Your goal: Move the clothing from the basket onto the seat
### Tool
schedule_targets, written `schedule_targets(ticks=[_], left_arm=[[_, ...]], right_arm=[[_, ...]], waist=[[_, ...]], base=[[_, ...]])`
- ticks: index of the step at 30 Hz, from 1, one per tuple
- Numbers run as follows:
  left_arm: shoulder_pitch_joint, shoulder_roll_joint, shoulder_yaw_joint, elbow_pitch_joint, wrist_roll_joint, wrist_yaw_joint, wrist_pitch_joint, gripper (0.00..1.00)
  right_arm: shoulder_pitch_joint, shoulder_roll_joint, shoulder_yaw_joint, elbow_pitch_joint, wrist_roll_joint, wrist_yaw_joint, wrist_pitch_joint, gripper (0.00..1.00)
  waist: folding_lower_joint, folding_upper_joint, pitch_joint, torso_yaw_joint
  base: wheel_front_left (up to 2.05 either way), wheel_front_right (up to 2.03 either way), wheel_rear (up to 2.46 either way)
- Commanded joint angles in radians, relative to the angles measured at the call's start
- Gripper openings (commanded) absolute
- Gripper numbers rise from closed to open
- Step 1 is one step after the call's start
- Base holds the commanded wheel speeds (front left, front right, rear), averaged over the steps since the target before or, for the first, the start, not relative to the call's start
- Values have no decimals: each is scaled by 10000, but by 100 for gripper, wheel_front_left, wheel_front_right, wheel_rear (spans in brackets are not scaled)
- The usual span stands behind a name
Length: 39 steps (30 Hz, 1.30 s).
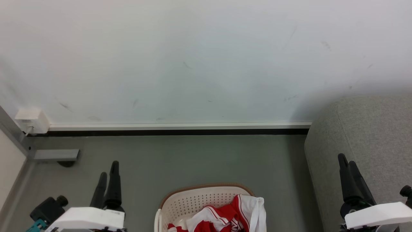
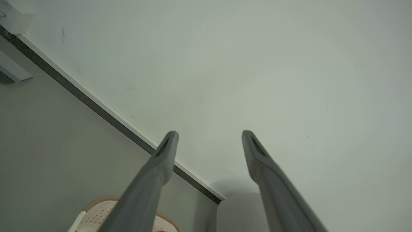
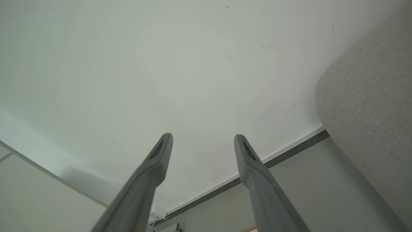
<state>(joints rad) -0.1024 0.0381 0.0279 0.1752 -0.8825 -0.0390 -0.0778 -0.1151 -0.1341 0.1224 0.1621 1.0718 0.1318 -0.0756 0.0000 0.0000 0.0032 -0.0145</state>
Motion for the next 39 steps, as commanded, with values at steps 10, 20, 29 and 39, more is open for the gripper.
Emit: schedule_targets(ticks=[10, 20, 29, 39], left_arm=[[-144, 104, -345, 239, 2335, 618, -365, 100], [-227, 183, -476, 484, 3554, 924, -632, 100], [-290, 208, -588, 506, 4483, 1107, -873, 100], [-283, 222, -651, 472, 5430, 1226, -1119, 100]], right_arm=[[-283, -138, 111, 240, -2469, -9, -366, 100], [-379, -278, 477, 565, -3736, -11, -651, 100], [-471, -370, 694, 612, -4567, -12, -888, 100], [-512, -406, 765, 639, -5394, -14, -1137, 100]], waist=[[0, 0, -16, -18], [0, 0, -18, -31], [0, 0, -22, -63], [0, 0, -41, -101]], base=[[0, 0, 0], [0, 0, 0], [0, 0, 0], [0, 0, 0]])
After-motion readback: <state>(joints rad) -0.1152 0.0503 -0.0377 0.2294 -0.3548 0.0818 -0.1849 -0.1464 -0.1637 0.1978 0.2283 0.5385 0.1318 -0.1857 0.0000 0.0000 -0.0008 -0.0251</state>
